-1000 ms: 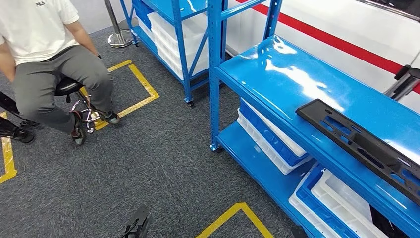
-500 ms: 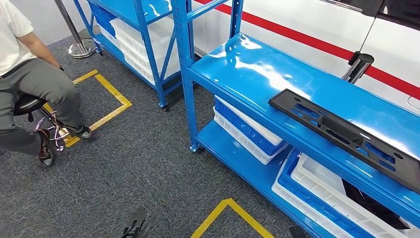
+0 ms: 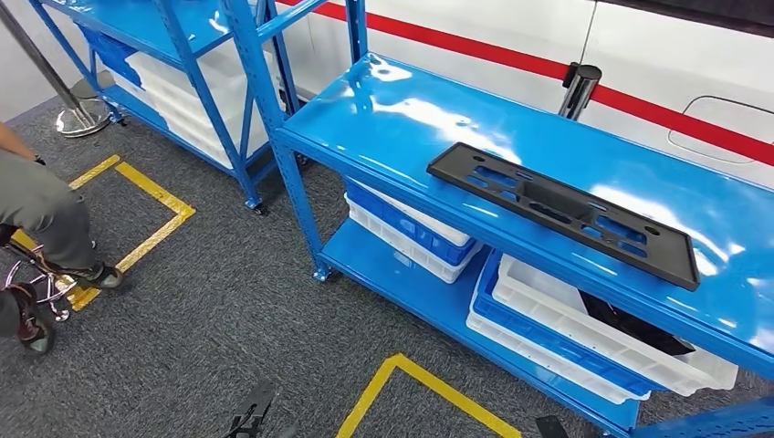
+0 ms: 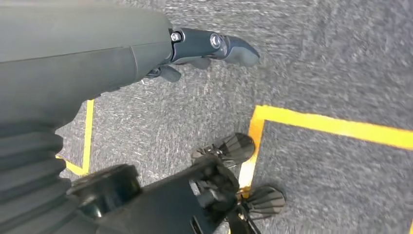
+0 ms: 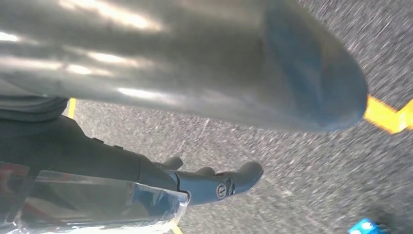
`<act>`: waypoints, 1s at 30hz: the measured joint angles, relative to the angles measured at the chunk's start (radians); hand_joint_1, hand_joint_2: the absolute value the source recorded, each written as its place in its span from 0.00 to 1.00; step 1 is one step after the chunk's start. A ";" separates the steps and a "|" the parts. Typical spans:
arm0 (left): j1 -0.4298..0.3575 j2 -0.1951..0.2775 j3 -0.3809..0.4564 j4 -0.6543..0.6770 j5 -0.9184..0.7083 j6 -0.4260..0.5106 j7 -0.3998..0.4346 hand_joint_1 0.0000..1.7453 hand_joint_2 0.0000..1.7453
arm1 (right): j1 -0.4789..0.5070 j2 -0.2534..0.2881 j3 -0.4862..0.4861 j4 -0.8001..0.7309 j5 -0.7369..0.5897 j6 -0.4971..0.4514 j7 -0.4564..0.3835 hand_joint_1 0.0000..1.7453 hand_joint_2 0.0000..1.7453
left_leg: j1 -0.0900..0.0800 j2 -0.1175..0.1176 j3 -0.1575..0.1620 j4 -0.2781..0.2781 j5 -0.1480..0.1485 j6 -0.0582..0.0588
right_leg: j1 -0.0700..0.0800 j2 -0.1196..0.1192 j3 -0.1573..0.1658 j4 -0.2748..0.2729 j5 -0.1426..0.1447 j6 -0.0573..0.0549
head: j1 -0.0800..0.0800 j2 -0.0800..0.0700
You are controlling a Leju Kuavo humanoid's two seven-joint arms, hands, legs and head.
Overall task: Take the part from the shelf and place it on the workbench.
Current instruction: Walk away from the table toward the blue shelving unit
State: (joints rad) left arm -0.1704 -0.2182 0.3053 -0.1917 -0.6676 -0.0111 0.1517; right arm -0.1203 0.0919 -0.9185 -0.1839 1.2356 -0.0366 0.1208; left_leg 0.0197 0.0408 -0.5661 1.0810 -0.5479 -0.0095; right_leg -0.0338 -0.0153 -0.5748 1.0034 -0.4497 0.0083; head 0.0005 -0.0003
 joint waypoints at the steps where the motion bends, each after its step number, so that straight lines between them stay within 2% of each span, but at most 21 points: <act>1: 0.002 0.000 0.000 0.000 0.000 0.000 0.000 0.00 1.00 | -0.002 0.000 0.000 0.000 0.000 0.000 0.000 0.00 0.00 | 0.000 -0.022 -0.027 0.061 -0.035 0.000 | 0.002 0.011 -0.001 0.000 0.001 -0.004 | -0.001 0.000; 3: 0.006 0.001 0.000 0.000 0.000 0.000 0.001 0.00 1.00 | -0.003 0.000 0.000 0.000 0.000 0.000 0.000 0.00 0.00 | 0.000 -0.037 -0.084 0.178 -0.082 0.002 | 0.008 0.036 -0.002 0.001 0.002 -0.009 | -0.002 0.000; 4: 0.008 0.001 0.000 0.000 0.000 0.000 0.001 0.00 1.00 | -0.001 0.000 0.000 0.000 0.000 0.000 0.000 0.00 0.00 | 0.000 -0.039 -0.103 0.210 -0.085 0.005 | 0.010 0.051 -0.002 0.001 0.003 -0.010 | -0.002 0.000; 5: 0.008 0.001 0.001 0.000 0.000 0.001 0.001 0.00 1.00 | 0.000 -0.001 0.000 0.000 0.000 0.000 0.000 0.00 0.00 | 0.000 -0.041 -0.105 0.207 -0.069 0.009 | 0.013 0.064 -0.001 0.001 0.003 -0.011 | -0.002 0.000; 6: 0.009 0.002 0.001 0.000 0.000 0.001 0.002 0.00 1.00 | 0.001 -0.001 -0.001 0.000 0.000 0.000 0.000 0.00 0.00 | 0.000 -0.044 -0.092 0.171 -0.038 0.015 | 0.014 0.078 0.000 0.001 0.003 -0.011 | -0.002 0.000; 7: 0.008 0.002 0.001 0.000 0.000 0.001 0.002 0.00 1.00 | 0.002 0.000 -0.001 0.000 0.000 0.000 -0.001 0.00 0.00 | -0.001 -0.056 -0.066 0.110 0.000 0.022 | 0.016 0.092 0.001 0.001 0.004 -0.011 | -0.002 0.000; 9: 0.009 0.003 0.000 0.000 0.000 0.002 0.001 0.00 1.00 | 0.001 0.003 -0.001 0.000 0.000 0.000 -0.001 0.00 0.00 | -0.001 -0.108 -0.011 -0.013 0.058 0.041 | 0.019 0.115 0.002 0.002 0.004 -0.009 | -0.001 0.000; 11: 0.008 0.005 0.000 0.000 -0.001 0.002 0.001 0.00 1.00 | 0.000 0.005 -0.002 0.000 0.000 0.001 -0.001 0.00 0.00 | -0.004 -0.138 0.012 -0.064 0.071 0.051 | 0.019 0.135 -0.004 0.002 0.007 -0.004 | -0.001 0.000; 14: 0.004 0.005 0.001 0.000 -0.003 0.003 -0.001 0.00 1.00 | 0.003 0.004 -0.005 0.000 0.000 0.001 -0.001 0.00 0.00 | -0.007 -0.109 0.016 -0.080 0.077 0.055 | 0.016 0.156 -0.016 -0.001 0.015 0.012 | -0.003 0.000; 15: 0.003 0.004 0.001 0.000 -0.004 0.003 -0.001 0.00 1.00 | 0.004 0.005 -0.006 0.000 0.000 0.001 -0.002 0.00 0.00 | -0.005 -0.097 0.020 -0.090 0.082 0.057 | 0.018 0.143 -0.024 0.007 0.012 0.016 | -0.003 0.000; 16: 0.001 0.003 0.001 0.000 -0.005 0.004 -0.002 0.00 1.00 | 0.003 0.005 -0.007 0.000 0.000 0.001 -0.002 0.00 0.00 | -0.003 -0.084 0.024 -0.100 0.088 0.058 | 0.021 0.118 -0.038 0.030 0.000 0.016 | -0.001 0.000; 18: 0.002 0.002 0.001 0.000 -0.008 0.004 -0.003 0.00 1.00 | -0.001 0.004 -0.008 0.000 0.000 0.001 -0.002 0.00 0.00 | -0.005 -0.055 0.027 -0.107 0.091 0.060 | 0.022 0.058 -0.085 0.125 -0.046 0.011 | 0.005 0.000; 20: 0.004 0.002 0.002 0.000 -0.010 0.005 -0.003 0.00 1.00 | -0.005 0.002 -0.008 0.000 0.000 0.001 -0.003 0.00 0.00 | -0.007 -0.024 0.026 -0.107 0.091 0.061 | 0.017 0.034 -0.140 0.239 -0.091 0.012 | 0.009 0.000; 21: 0.005 0.001 0.002 0.000 -0.010 0.005 -0.003 0.00 1.00 | -0.004 0.002 -0.009 0.000 0.000 0.001 -0.003 0.00 0.00 | -0.008 -0.011 0.026 -0.106 0.090 0.061 | 0.013 0.030 -0.155 0.270 -0.098 0.018 | 0.010 0.000; 22: 0.005 0.001 0.003 0.000 -0.011 0.006 -0.003 0.00 1.00 | -0.003 0.001 -0.010 0.000 0.000 0.001 -0.003 0.00 0.00 | -0.007 0.002 0.025 -0.106 0.089 0.060 | 0.009 0.026 -0.153 0.271 -0.094 0.027 | 0.011 0.000; 23: 0.004 0.001 0.003 0.000 -0.011 0.007 -0.003 0.00 1.00 | -0.002 0.000 -0.011 0.000 0.000 0.001 -0.005 0.00 0.00 | -0.007 0.014 0.026 -0.105 0.087 0.057 | 0.004 0.020 -0.133 0.238 -0.078 0.039 | 0.013 0.000; 25: 0.004 0.001 0.004 0.000 -0.010 0.010 -0.003 0.00 1.00 | -0.003 -0.002 -0.014 0.000 0.000 -0.001 -0.011 0.00 0.00 | -0.006 0.037 0.029 -0.102 0.082 0.048 | -0.005 -0.017 -0.058 0.104 -0.034 0.059 | 0.014 0.000; 26: 0.003 0.001 0.004 0.000 -0.010 0.012 -0.003 0.00 1.00 | -0.005 -0.002 -0.015 0.000 0.000 -0.002 -0.014 0.00 0.00 | -0.007 0.048 0.031 -0.099 0.078 0.040 | -0.005 -0.036 -0.024 0.046 -0.018 0.062 | 0.015 0.000; 27: 0.003 0.002 0.005 0.000 -0.010 0.013 -0.003 0.00 1.00 | -0.008 -0.001 -0.015 -0.001 0.000 -0.002 -0.016 0.00 0.25 | -0.009 0.057 0.033 -0.097 0.074 0.033 | -0.003 -0.049 -0.004 0.010 -0.009 0.057 | 0.014 0.000; 28: 0.001 0.002 0.005 0.000 -0.010 0.014 -0.003 0.00 1.00 | -0.009 -0.001 -0.015 -0.001 0.002 -0.003 -0.018 0.00 0.50 | -0.011 0.066 0.035 -0.096 0.071 0.026 | 0.000 -0.051 0.002 -0.001 -0.007 0.047 | 0.014 0.000; 30: -0.002 0.001 0.005 0.000 -0.012 0.015 -0.003 0.00 1.00 | -0.007 -0.001 -0.015 -0.001 0.006 -0.011 -0.018 0.00 1.00 | -0.007 0.074 0.039 -0.095 0.067 0.013 | 0.001 -0.029 -0.001 0.000 -0.003 0.026 | 0.010 0.000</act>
State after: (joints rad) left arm -0.1725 -0.2172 0.3101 -0.1918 -0.6792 0.0043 0.1483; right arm -0.1275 0.0910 -0.9339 -0.1848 1.2411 -0.0472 0.1028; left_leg 0.0127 0.1143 -0.5268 0.9859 -0.4812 0.0034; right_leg -0.0328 -0.0440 -0.5756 1.0036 -0.4531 0.0343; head 0.0107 -0.0003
